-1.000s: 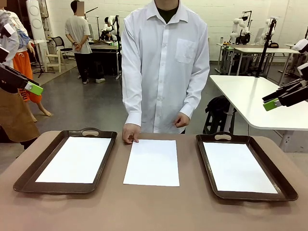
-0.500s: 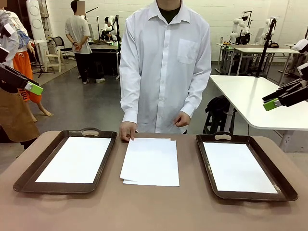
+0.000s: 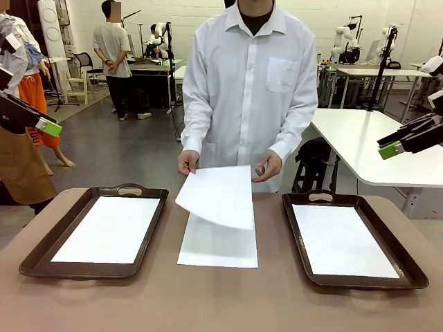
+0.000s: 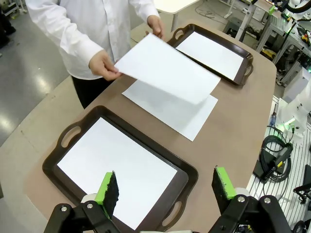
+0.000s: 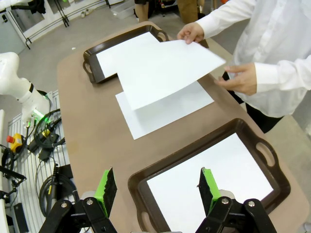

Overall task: Sort the A4 documents.
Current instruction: Receive the A4 Paper.

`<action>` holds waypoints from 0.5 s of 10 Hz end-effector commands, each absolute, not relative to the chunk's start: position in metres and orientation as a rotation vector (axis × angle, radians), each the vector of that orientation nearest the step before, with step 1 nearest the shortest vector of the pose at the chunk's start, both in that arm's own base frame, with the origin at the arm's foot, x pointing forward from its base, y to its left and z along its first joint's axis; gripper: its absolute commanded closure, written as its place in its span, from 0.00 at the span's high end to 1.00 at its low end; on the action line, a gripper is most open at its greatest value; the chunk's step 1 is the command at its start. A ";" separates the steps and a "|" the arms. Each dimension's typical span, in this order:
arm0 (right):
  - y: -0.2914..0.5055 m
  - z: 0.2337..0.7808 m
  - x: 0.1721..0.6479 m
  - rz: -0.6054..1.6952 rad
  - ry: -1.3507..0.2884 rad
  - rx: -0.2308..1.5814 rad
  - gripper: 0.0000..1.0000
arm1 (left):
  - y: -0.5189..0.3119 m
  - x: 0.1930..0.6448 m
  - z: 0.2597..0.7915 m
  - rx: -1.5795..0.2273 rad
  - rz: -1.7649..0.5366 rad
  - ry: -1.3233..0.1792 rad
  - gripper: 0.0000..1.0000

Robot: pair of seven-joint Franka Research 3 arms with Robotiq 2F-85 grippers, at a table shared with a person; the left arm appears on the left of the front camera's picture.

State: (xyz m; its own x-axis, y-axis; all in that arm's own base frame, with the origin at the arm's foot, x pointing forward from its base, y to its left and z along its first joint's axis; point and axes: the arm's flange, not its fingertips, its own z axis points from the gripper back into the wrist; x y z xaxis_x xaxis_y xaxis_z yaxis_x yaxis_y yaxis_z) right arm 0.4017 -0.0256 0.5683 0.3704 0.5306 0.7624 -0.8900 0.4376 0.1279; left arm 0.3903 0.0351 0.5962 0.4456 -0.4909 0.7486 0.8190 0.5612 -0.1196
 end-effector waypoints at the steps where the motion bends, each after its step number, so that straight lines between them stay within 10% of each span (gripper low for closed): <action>1: -0.026 0.567 0.402 0.981 -0.710 0.593 0.89 | 0.034 0.389 0.597 -0.512 -0.858 -0.727 1.00; 5: -0.026 0.567 0.402 0.981 -0.710 0.593 0.89 | 0.034 0.389 0.597 -0.512 -0.858 -0.727 1.00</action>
